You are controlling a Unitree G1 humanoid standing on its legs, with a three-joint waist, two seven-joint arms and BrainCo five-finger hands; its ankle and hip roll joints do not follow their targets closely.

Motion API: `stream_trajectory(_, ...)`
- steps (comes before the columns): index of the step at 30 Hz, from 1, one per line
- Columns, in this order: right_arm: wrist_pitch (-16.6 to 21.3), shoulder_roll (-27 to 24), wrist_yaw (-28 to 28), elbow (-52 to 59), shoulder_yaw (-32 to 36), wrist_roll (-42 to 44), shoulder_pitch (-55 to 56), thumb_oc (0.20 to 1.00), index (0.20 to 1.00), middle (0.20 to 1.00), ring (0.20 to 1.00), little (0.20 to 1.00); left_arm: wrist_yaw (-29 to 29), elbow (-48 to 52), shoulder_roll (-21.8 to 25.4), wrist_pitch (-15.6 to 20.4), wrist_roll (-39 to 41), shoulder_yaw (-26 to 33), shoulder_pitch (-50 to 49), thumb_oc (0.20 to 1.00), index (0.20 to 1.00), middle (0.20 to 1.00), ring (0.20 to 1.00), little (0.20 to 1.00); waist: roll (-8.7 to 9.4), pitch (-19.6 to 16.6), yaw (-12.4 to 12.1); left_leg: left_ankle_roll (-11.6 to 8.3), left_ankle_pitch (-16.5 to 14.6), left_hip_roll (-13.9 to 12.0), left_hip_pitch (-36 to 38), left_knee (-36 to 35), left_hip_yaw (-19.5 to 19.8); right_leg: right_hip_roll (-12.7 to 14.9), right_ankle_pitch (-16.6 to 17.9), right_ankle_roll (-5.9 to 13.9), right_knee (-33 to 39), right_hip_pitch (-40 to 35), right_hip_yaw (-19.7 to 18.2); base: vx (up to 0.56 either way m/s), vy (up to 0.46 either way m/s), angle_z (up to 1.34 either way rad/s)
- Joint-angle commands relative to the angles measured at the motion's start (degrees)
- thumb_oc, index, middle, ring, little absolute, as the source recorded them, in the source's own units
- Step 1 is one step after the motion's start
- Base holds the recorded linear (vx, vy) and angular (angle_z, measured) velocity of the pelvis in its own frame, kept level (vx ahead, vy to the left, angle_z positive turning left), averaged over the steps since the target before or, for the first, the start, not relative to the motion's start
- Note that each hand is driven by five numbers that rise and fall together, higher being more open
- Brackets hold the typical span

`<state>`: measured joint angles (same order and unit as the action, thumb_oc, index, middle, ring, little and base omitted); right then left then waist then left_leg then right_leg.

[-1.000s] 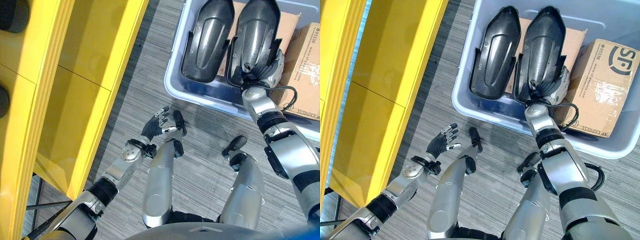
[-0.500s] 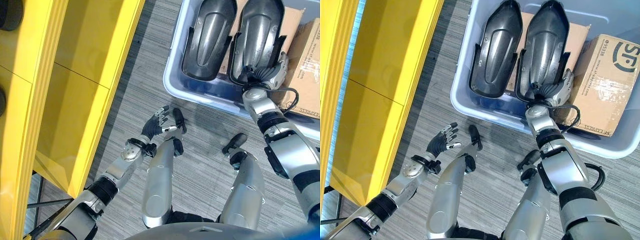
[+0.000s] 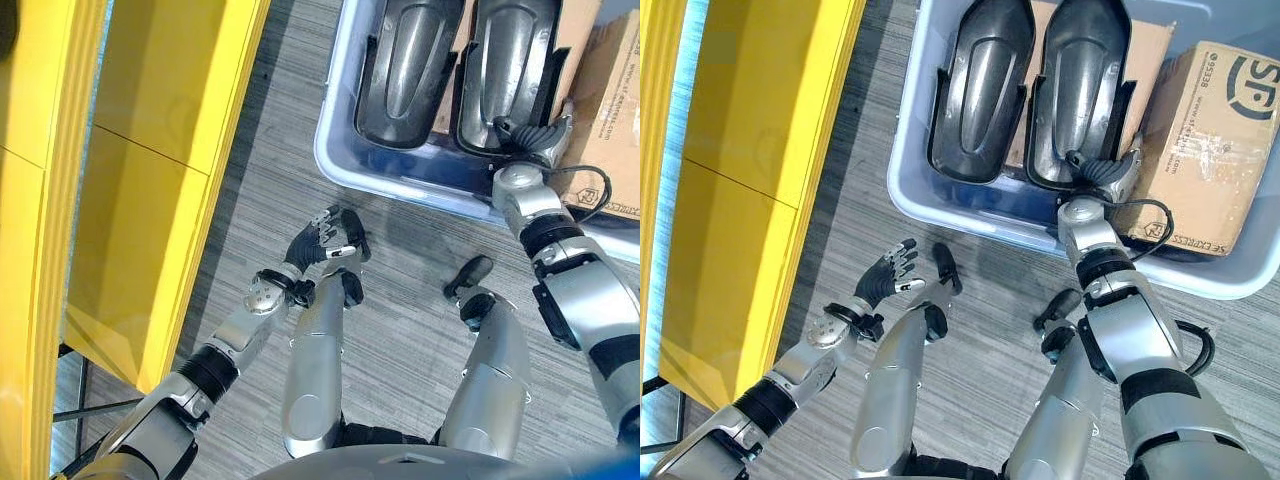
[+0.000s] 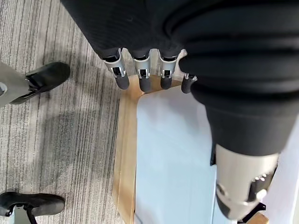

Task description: Move parts from the plastic box to the shelf.

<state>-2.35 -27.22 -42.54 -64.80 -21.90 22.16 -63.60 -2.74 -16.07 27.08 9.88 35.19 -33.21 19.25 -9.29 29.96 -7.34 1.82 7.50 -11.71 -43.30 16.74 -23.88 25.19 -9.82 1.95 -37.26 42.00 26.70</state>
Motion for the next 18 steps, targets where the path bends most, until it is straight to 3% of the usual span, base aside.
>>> stream_trajectory(1, -7.92, -1.64, 4.74, -3.37, -2.00, -5.86, 1.77, 1.000, 1.000, 1.000, 1.000, 1.000, 0.86, 0.43, -1.74, 0.59, -0.86, -0.58, 1.03, 1.000, 1.000, 1.000, 1.000, 1.000, -2.45, -0.17, -2.58, -7.85, -7.06, -4.61, -0.61, 4.68, -0.07, 2.08, 3.09, 5.20, -0.78, 3.48, -1.15, 0.00, 0.000, 0.00)
stream_trajectory(3, -11.42, -2.51, 4.60, -3.71, -3.53, -10.33, 0.95, 1.000, 1.000, 1.000, 1.000, 1.000, 1.08, 0.19, -1.56, 0.71, -1.04, -0.64, 0.92, 1.000, 1.000, 1.000, 1.000, 1.000, -2.36, -0.17, -2.84, -7.93, -7.14, -4.80, -1.10, 4.90, 0.20, 2.29, 3.16, 5.31, -1.01, 3.81, -0.94, -0.01, -0.032, 0.05)
stream_trajectory(6, -23.98, -4.99, 7.31, -5.68, -10.15, -26.00, -0.40, 1.000, 1.000, 1.000, 1.000, 1.000, 2.74, -1.03, -1.09, 2.91, -1.09, -0.88, 0.23, 1.000, 1.000, 1.000, 1.000, 1.000, -2.41, -0.17, -3.75, -7.85, -6.79, -4.95, -2.21, 4.74, 0.88, 2.68, 3.69, 5.67, -0.84, 4.28, -0.12, -0.02, -0.045, 0.10)
stream_trajectory(8, -26.97, -5.09, 8.64, -6.79, -11.33, -25.99, -0.86, 1.000, 1.000, 1.000, 1.000, 1.000, 3.22, -1.32, -0.97, 3.74, -1.10, -0.98, 0.02, 1.000, 1.000, 1.000, 1.000, 1.000, -2.52, -0.17, -4.18, -7.91, -6.59, -5.01, -2.41, 4.37, 1.06, 2.75, 3.81, 5.76, -0.50, 4.14, 0.29, -0.01, -0.023, 0.07)
stream_trajectory(10, -27.61, -5.18, 8.85, -7.16, -11.57, -26.65, -0.78, 1.000, 1.000, 1.000, 1.000, 1.000, 3.45, -1.35, -0.90, 3.86, -1.16, -0.79, -0.13, 1.000, 1.000, 1.000, 1.000, 1.000, -2.57, -0.17, -4.29, -7.88, -6.52, -5.01, -2.40, 4.23, 1.09, 2.83, 3.86, 5.82, -0.43, 4.10, 0.37, 0.00, 0.001, 0.04)
stream_trajectory(11, -28.74, -5.32, 8.61, -7.73, -11.90, -26.53, -0.96, 0.200, 0.200, 0.200, 0.200, 0.200, 3.71, -1.36, -0.73, 4.23, -1.21, -0.79, -0.33, 1.000, 1.000, 1.000, 1.000, 1.000, -2.63, -0.17, -4.55, -7.93, -6.46, -4.97, -2.50, 4.15, 1.27, 2.95, 3.87, 5.87, -0.45, 4.08, 0.52, 0.00, 0.002, 0.03)
stream_trajectory(18, -28.26, -4.91, 3.90, -9.23, -9.61, -19.16, 0.17, 0.200, 0.200, 0.200, 0.200, 0.200, 3.96, -0.28, -0.52, 3.64, -1.42, -0.09, -0.58, 1.000, 1.000, 1.000, 1.000, 1.000, -2.75, -0.17, -5.04, -8.04, -6.34, -4.88, -2.85, 3.88, 1.69, 3.33, 3.83, 6.08, -0.47, 3.93, 0.98, 0.00, 0.005, 0.05)
